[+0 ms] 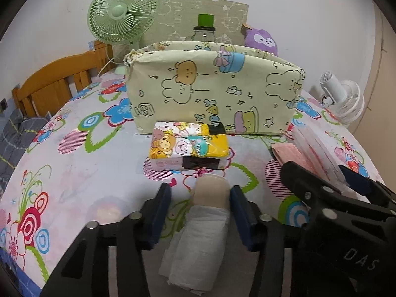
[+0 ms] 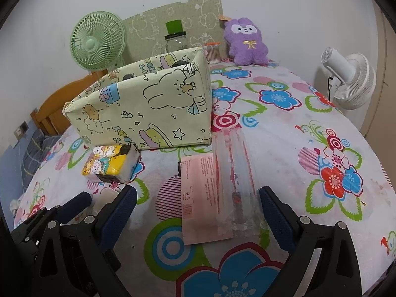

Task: Organize soft objects
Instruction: 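Grasp the white towel roll with the left gripper while the right gripper grasps the clear tube bag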

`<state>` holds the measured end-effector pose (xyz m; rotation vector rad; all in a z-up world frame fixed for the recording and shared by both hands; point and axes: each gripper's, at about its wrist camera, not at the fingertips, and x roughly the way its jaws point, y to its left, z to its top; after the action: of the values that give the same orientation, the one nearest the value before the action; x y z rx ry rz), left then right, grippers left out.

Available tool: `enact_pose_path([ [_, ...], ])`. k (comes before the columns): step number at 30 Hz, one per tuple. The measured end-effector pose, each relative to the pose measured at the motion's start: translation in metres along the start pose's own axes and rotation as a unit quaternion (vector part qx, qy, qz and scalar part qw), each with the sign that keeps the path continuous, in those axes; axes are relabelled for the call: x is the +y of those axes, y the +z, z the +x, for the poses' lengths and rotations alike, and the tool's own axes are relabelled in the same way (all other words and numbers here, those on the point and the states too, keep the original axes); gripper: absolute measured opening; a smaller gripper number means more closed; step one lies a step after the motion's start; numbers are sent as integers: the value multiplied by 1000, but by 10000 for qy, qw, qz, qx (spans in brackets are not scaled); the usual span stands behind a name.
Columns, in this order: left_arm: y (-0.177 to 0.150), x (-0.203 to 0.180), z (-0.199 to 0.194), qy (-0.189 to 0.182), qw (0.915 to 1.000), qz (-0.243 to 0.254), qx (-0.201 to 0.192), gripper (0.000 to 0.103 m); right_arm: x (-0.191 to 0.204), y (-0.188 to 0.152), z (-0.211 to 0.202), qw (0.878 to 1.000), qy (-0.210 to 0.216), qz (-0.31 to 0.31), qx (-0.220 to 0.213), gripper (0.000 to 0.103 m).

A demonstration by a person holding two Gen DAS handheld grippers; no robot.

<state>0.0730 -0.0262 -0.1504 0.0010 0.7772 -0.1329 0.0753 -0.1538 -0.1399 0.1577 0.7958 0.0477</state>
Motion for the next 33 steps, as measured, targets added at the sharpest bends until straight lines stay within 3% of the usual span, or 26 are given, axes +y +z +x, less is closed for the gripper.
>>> enact_pose_path([
  [6, 2, -2, 0, 101, 9999, -77, 40, 26, -5, 3, 0, 10000, -65, -20, 65, 88],
  [9, 5, -13, -1, 37, 10000, -52, 26, 23, -9, 5, 4, 9998, -93, -57, 187, 81],
  [23, 11, -47, 2, -10, 9997, 223, 46, 21, -23, 16, 9, 9990, -115, -48, 441, 33],
  [33, 17, -58, -10, 52, 9996, 281, -66, 20, -32, 19, -3, 9990, 153, 206, 374, 26],
])
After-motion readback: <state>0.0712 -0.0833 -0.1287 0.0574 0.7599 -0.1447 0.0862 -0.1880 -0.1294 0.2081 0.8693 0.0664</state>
